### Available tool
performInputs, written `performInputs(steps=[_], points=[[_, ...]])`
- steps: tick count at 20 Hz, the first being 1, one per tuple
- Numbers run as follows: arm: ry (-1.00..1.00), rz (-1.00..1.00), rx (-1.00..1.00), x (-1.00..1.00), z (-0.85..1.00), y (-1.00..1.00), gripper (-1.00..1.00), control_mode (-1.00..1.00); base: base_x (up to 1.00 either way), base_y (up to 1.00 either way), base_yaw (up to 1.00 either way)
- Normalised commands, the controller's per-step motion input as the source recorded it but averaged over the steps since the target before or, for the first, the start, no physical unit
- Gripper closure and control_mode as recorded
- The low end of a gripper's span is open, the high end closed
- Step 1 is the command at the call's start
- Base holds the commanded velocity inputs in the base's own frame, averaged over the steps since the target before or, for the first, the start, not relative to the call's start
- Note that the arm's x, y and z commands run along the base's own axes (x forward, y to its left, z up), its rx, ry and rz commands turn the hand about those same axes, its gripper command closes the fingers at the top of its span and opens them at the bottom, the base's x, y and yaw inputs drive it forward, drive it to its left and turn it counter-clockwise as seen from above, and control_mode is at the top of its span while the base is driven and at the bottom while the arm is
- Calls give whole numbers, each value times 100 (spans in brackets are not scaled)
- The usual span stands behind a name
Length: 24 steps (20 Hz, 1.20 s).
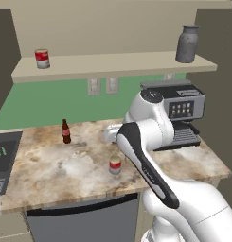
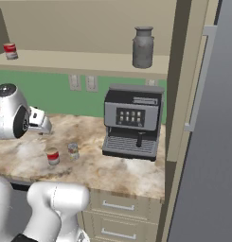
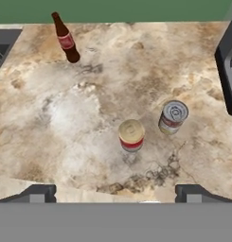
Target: Pick the cans from the counter and place them in their designated side in the cabinet.
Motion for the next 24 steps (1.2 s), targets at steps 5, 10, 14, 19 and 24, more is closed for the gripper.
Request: performInputs(steps=[5, 10, 14, 19, 24], points=[[0, 5, -2, -10, -12, -13, -100, -100, 0, 0, 0], [-1, 5, -2, -4, -10, -9, -100, -100, 0, 0, 0], [-2, 4, 0, 0, -11, -4, -100, -100, 0, 0, 0], [0, 1, 0, 3, -13, -5, -100, -100, 0, 0, 0], [0, 0, 0, 11, -14, -2, -100, -100, 0, 0, 0]])
